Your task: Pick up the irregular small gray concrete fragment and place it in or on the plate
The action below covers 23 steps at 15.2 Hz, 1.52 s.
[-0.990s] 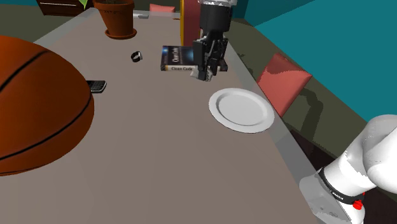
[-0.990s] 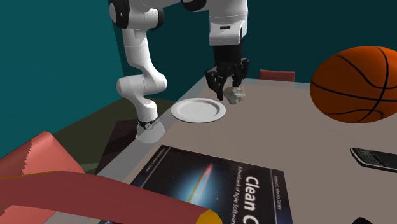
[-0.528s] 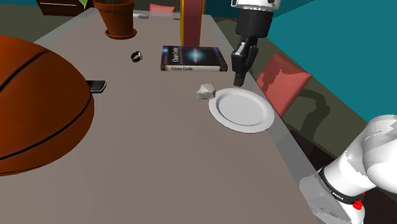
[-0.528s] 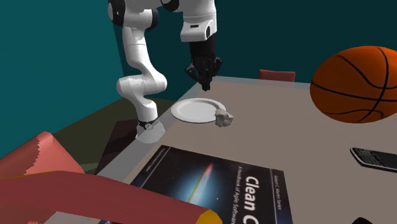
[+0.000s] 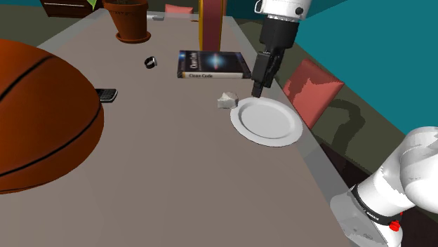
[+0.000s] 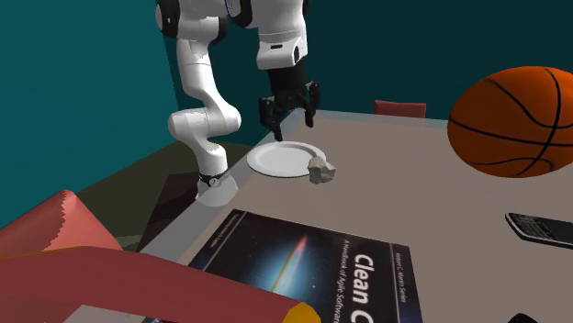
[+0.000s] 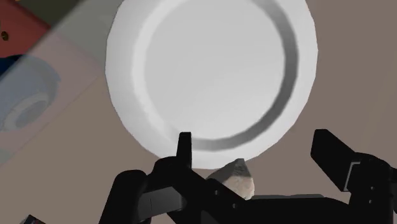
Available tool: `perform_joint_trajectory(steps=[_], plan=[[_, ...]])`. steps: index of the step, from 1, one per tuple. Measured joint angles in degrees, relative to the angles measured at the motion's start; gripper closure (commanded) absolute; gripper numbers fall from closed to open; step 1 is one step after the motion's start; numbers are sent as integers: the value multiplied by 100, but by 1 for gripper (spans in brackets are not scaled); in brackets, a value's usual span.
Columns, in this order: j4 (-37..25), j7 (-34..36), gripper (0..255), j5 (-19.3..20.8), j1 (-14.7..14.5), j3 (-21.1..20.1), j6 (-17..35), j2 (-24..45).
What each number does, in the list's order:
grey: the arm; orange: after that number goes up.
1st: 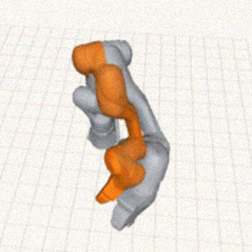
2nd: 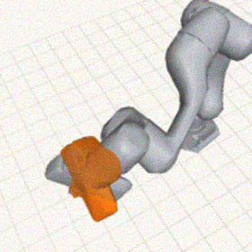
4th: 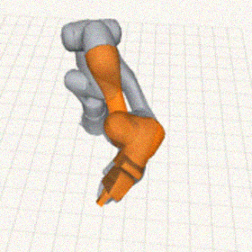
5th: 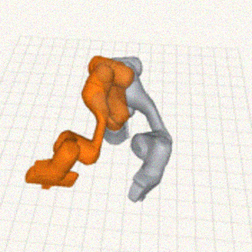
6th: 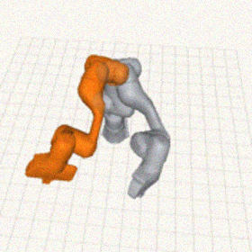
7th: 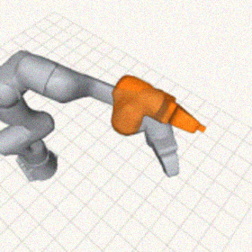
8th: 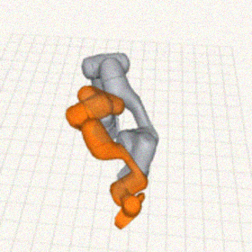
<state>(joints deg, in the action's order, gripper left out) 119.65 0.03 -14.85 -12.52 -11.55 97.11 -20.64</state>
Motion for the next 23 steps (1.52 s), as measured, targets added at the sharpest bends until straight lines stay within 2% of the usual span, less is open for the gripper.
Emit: perform_joint_trajectory(steps=[5, 8, 13, 20, 21, 23], plan=[[-287, -606, 0, 136, -22, -20, 855, 676], [-281, -725, 0, 163, -38, -48, 1168, 876], [7, -752, 0, 146, -69, -100, 1578, 978], [57, -744, 0, 144, -79, -119, 1678, 1021], [57, -744, 255, 144, -79, -119, 1678, 1021], [57, -744, 255, 144, -79, -118, 1678, 1021]])
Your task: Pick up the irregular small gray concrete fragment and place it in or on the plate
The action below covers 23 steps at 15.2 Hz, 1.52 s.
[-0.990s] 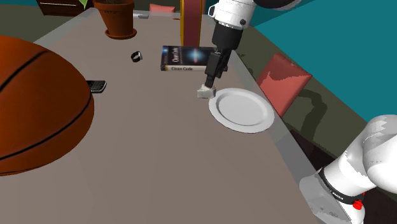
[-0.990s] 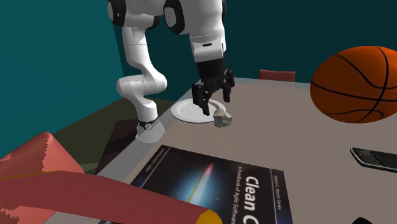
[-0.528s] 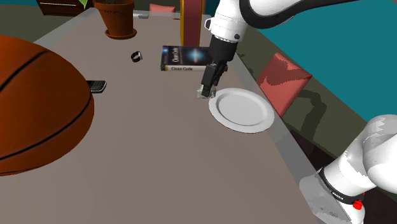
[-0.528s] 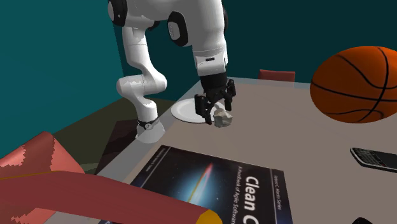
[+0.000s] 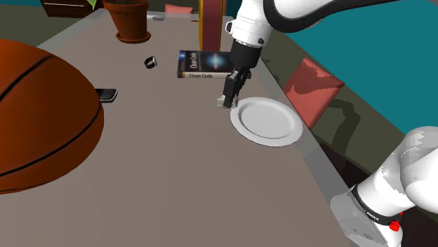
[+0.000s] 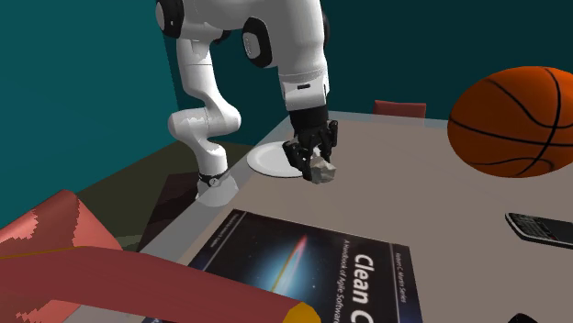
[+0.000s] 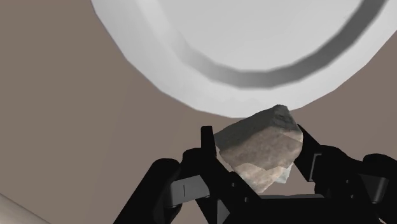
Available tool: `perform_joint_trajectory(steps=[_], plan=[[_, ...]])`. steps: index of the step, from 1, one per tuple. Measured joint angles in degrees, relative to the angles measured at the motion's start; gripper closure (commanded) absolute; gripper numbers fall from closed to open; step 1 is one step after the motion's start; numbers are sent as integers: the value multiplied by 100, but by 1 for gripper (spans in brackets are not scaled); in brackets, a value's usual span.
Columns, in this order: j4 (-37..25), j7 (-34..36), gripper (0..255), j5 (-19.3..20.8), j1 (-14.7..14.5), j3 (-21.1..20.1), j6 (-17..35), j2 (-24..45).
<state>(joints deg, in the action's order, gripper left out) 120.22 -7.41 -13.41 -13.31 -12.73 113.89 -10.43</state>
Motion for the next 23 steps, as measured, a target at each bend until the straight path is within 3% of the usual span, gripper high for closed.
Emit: perform_joint_trajectory(steps=[9, 23], plan=[[-33, 10, 255, 2, 0, 0, -36, -6], [-1016, 173, 255, 72, 30, 49, -1057, -55]])
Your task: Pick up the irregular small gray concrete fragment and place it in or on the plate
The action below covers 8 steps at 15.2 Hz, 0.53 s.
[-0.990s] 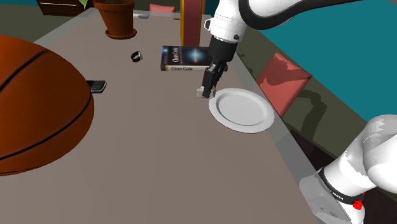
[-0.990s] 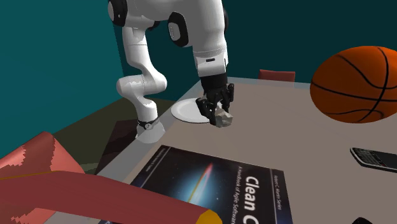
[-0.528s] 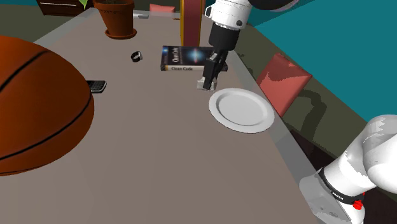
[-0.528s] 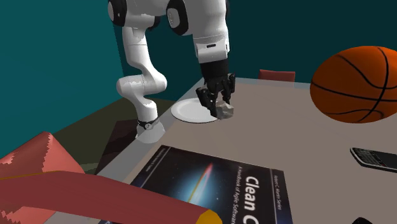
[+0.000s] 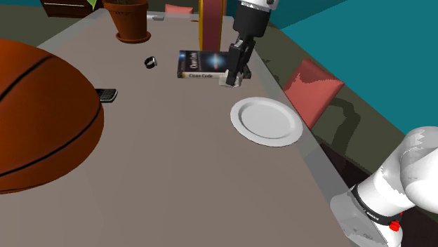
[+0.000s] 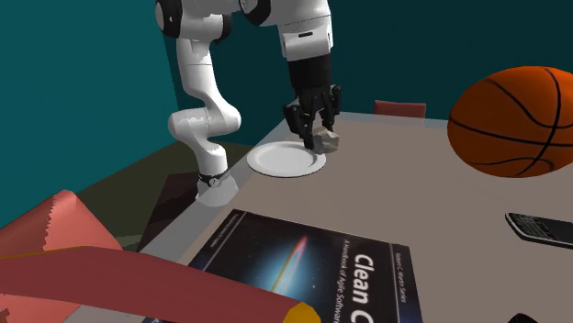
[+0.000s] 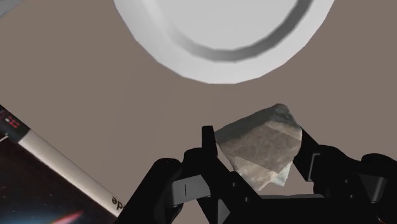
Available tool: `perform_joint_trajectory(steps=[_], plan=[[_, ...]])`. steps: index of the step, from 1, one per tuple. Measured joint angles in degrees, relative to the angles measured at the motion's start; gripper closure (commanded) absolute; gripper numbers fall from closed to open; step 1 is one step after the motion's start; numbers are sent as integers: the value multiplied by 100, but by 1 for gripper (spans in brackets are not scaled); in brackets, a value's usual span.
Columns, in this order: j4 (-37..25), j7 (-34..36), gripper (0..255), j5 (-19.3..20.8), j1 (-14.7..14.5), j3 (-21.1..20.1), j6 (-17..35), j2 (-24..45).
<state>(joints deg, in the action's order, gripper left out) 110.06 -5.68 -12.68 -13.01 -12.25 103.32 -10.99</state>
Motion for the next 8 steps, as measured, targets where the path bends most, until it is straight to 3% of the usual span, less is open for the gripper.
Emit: perform_joint_trajectory(steps=[3, 8], plan=[[-68, 9, 255, -9, 4, 17, -160, -90], [918, -129, 255, -189, -28, 130, -279, -1180]])
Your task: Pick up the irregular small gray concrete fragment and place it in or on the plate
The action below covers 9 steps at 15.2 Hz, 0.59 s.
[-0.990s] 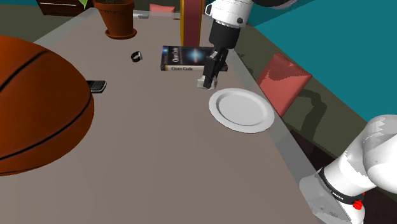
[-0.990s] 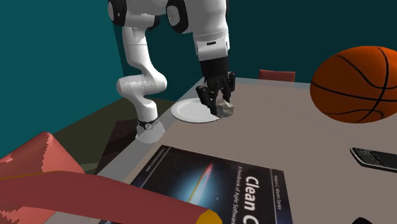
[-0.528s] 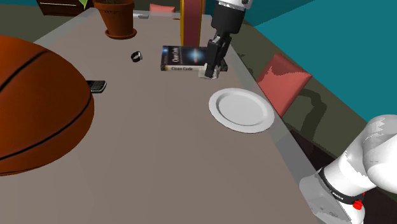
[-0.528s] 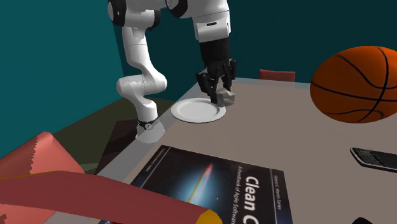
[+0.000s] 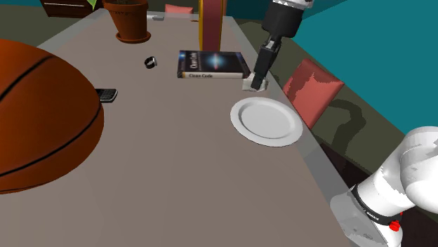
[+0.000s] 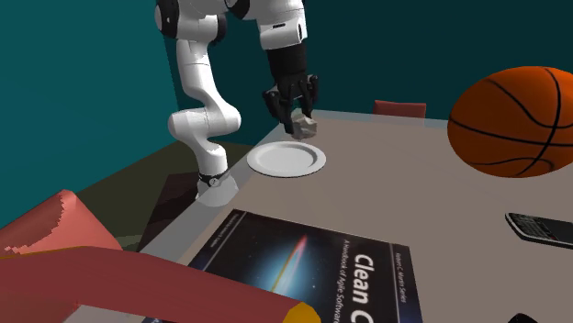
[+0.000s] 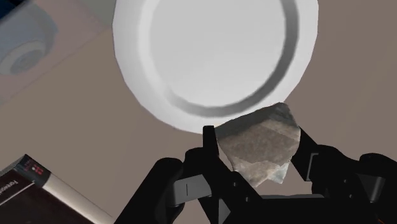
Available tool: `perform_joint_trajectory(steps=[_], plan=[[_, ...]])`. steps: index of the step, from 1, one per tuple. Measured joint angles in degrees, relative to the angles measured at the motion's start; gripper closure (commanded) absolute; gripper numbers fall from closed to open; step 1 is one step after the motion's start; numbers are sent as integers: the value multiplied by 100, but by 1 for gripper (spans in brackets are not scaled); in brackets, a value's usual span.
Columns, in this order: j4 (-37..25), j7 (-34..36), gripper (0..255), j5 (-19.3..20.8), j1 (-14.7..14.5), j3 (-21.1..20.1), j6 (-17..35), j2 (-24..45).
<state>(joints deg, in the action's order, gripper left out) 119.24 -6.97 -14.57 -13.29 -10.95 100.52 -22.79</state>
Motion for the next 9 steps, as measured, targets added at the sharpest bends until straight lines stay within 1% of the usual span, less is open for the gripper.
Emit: perform_joint_trajectory(steps=[3, 4, 9], plan=[[522, -45, 255, -80, -42, 75, -177, -691], [646, -60, 255, -94, -51, 89, -181, -818], [1102, -133, 255, -140, -69, 75, 116, -965]])
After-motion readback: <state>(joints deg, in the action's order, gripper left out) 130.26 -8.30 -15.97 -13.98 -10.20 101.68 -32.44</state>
